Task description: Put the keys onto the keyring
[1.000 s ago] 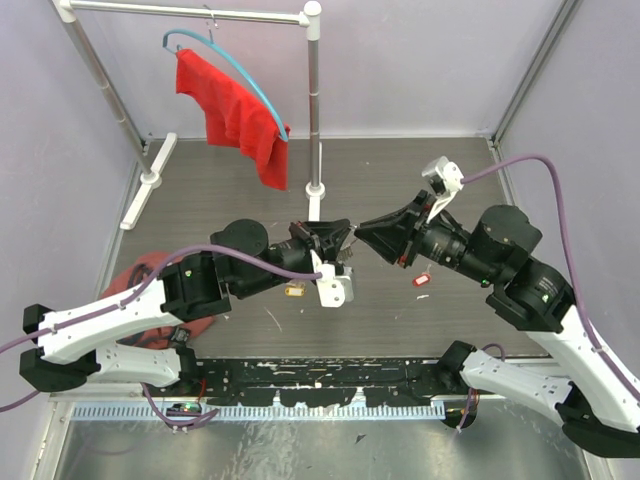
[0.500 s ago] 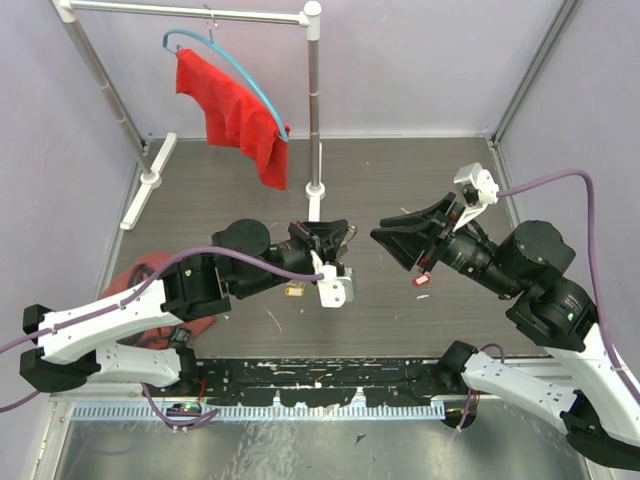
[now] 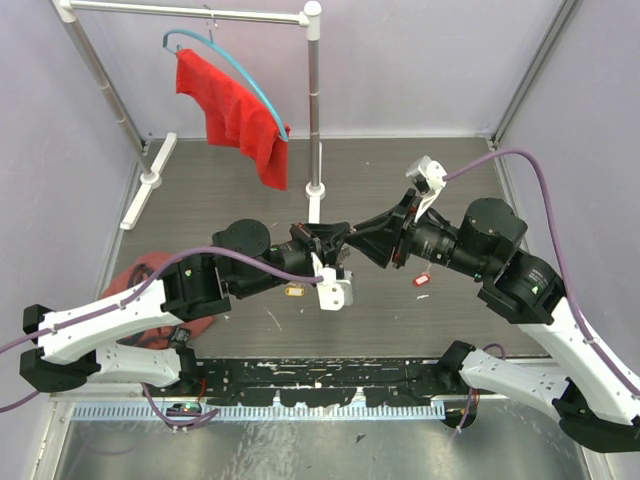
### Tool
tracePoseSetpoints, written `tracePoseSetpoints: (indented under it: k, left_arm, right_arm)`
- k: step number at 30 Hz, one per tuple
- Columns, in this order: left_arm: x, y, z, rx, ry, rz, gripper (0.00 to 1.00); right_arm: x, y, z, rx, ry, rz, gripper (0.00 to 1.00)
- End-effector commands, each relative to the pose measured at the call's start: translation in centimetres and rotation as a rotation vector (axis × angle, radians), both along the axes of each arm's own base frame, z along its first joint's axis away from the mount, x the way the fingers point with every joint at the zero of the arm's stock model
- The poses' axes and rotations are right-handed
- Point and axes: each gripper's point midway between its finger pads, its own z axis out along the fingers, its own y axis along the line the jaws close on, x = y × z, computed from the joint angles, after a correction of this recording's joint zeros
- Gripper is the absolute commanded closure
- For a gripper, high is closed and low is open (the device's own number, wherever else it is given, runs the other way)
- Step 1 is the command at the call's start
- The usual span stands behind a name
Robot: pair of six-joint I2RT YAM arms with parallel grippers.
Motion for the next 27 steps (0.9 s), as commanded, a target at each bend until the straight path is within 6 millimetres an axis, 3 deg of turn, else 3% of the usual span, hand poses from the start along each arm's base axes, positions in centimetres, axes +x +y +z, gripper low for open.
tracePoseSetpoints:
  k: [1,6,7,10,13,27]
  left_arm:
    - [-0.5,0.5,2.7,-0.066,-0.023,-0.022,1.0]
    - [-0.5,0.5,2.7,-0.07,-0.02,-0.021,1.0]
    - [-0.4,0.5,2.7,-0.072,-0.019,-0.017,1.0]
    - [-0.2,0.5,3.0,-0.094,-0.015,0.002,0.87]
    - [0.0,0.5,3.0,-0.108,-0.014,0.012,0.79]
    - [0.0,-0.2,3.5,-0.207,0.062,0.014,0.73]
  right_arm:
    - [-0.7,-0.4,2.4,0.058,-0.05,0.012,0.64]
    - [-0.6,-0.6,2.5,0.057,-0.061,0.002,0.98]
    - [-0.6,-0.7,2.6,0.059,-0.066,-0.004,0.99]
    - [-0.8,-0.9,3.0,0.072,-0.078,-0.004,0.99]
    - [-1.1,-1.0,3.3,0.089,-0.086,0.001,0.99]
    - [-1.2,-1.0,3.7,0.155,-0.085,-0.001,0.99]
